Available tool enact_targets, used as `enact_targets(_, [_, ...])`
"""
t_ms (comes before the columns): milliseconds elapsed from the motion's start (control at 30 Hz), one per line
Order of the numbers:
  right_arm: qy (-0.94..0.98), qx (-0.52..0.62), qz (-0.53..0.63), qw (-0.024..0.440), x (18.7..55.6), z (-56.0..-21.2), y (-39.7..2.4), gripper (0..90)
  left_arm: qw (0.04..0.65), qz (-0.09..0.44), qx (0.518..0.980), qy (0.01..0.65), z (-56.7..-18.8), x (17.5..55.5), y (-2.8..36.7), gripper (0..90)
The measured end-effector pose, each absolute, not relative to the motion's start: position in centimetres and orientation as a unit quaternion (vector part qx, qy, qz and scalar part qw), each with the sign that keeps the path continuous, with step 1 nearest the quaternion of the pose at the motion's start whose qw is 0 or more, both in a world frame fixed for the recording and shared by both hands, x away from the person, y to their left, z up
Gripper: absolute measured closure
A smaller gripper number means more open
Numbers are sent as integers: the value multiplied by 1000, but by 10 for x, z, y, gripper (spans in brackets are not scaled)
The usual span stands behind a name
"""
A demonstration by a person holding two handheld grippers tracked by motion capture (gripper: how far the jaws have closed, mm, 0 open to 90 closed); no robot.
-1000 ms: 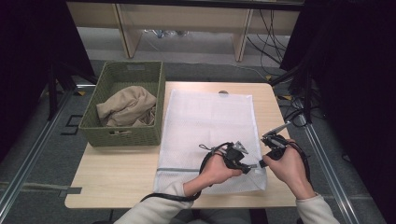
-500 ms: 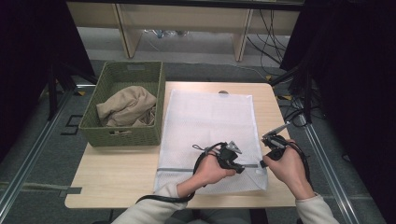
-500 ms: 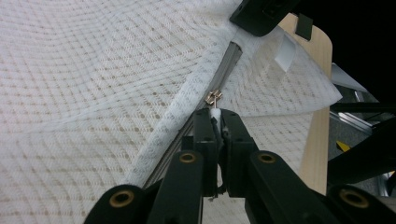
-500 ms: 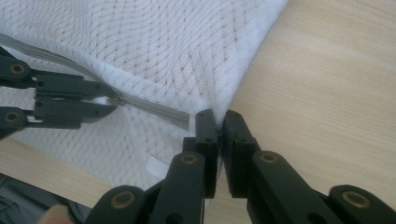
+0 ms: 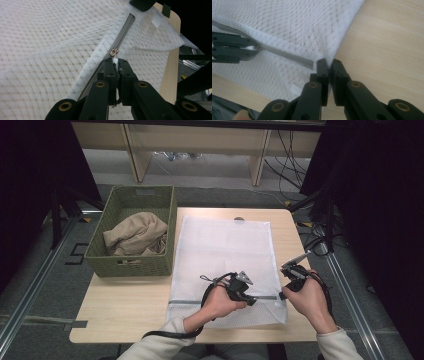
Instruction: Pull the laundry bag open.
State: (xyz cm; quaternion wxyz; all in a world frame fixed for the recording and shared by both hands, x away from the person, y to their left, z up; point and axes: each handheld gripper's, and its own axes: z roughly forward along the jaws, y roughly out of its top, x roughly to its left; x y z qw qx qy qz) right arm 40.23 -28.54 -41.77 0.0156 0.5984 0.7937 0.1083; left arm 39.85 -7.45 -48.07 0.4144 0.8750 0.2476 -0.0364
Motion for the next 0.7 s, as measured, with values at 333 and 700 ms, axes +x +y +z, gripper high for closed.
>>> enact_targets(333, [790, 603, 107, 20, 403, -417, -289, 867, 413, -34, 873, 256, -482, 398, -60, 861])
enact_targets(700, [789, 604, 109, 29, 403, -419, -289, 868, 409, -29, 872, 266, -481, 397, -45, 861])
